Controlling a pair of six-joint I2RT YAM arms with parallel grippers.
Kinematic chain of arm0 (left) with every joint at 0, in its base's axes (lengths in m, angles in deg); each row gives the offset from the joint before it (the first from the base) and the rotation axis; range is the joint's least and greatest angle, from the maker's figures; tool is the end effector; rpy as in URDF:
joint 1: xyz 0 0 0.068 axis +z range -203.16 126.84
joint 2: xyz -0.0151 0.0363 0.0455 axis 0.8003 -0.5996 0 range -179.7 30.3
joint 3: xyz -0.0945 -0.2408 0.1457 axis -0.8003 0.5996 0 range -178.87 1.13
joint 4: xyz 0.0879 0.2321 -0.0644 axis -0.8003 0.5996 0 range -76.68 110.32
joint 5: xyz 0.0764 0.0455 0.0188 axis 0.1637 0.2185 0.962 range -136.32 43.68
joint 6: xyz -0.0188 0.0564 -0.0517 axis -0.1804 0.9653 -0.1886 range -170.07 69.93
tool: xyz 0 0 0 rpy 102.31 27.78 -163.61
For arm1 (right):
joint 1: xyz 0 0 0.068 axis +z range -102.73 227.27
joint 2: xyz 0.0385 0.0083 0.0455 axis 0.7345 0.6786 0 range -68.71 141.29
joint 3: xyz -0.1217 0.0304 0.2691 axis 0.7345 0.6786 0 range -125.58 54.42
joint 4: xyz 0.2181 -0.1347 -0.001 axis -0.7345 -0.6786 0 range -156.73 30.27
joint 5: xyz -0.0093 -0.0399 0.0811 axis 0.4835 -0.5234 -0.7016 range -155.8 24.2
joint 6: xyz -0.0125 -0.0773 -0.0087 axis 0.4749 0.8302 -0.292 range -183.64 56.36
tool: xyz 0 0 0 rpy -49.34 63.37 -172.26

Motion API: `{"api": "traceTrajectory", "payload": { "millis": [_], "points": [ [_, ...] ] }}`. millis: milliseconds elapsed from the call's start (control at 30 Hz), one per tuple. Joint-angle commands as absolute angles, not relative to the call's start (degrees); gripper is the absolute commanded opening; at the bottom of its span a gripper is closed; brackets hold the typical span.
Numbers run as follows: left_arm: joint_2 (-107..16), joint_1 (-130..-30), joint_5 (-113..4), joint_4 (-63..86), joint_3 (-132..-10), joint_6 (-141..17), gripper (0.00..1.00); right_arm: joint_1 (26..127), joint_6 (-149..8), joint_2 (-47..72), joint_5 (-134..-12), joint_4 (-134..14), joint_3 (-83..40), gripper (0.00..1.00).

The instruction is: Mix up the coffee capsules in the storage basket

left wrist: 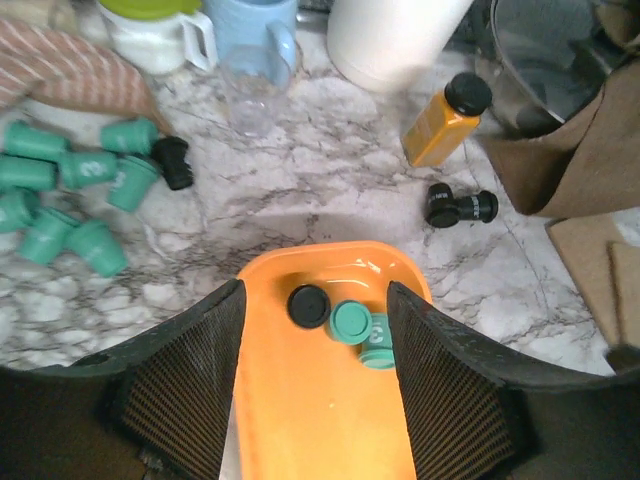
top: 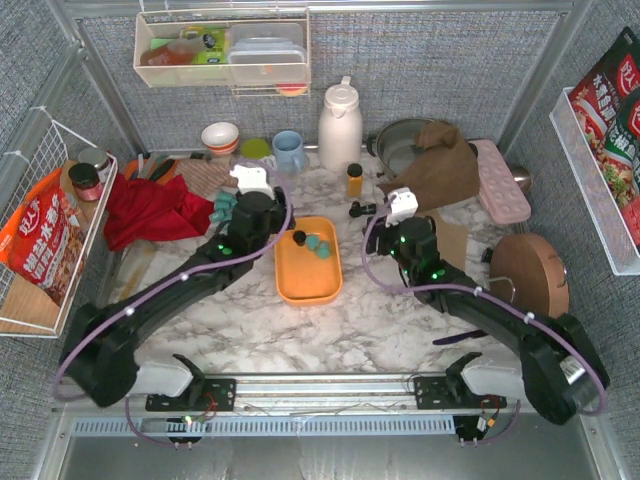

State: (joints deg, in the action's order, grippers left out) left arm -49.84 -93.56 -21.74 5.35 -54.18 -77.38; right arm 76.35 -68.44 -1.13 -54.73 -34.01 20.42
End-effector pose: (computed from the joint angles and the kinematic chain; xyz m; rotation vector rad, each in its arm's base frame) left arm 0.2793 -0.2007 0.3127 -0.0855 1.8570 -0.4266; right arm 0.2523 0.1255 0.2788 -0.2179 1.6991 0.2750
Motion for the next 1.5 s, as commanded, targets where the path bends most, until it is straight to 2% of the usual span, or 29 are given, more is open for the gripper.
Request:
{"api": "traceTrajectory", "payload": {
  "millis": [0, 100, 233, 333, 467, 567, 733, 933, 1200, 1467],
  "points": [
    [-40.97, -93.5, -18.76, 13.75, -52.83, -72.6, 0.68, 74.42, -79.31, 6.18, -50.8, -40.97, 15.05, 0.6],
    [-33.93, -93.5, -17.95, 15.97, -50.92, -69.11, 0.71, 73.06, -83.81, 13.74, -50.81, -43.78, 9.24, 0.5],
    [-26.1, -93.5, -19.21, 15.14, -46.53, -65.1, 0.73, 72.3, -85.99, 24.1, -52.07, -48.81, -0.92, 0.47],
    [-22.53, -93.5, -19.77, 13.36, -43.12, -64.49, 0.75, 71.91, -87.6, 30.43, -50.24, -50.53, -6.84, 0.47],
    [-19.93, -93.55, -20.09, 10.34, -40.39, -65.04, 0.75, 70.39, -98.71, 36.32, -44.55, -56.22, -12.75, 0.49],
    [-19.1, -93.5, -21.39, 10.79, -40.86, -65.34, 0.76, 70.13, -108.39, 39.85, -39.02, -64.05, -18.36, 0.54],
    [-17.84, -93.5, -21.94, 11.68, -41.08, -66.05, 0.76, 70.13, -121.9, 46.49, -34.65, -77.62, -27.63, 0.56],
    [-16.41, -93.5, -22.41, 12.04, -40.98, -66.33, 0.76, 70.18, -133.56, 51.73, -30.67, -85.4, -33.4, 0.57],
    [-16.02, -93.5, -22.76, 12.15, -41.05, -66.63, 0.77, 70.12, -134.2, 54.84, -28.99, -80.81, -36.08, 0.57],
    [-15.64, -93.5, -22.91, 11.92, -40.97, -66.85, 0.77, 70.43, -134.79, 51.98, -31.5, -81.52, -34.9, 0.57]
  ]
}}
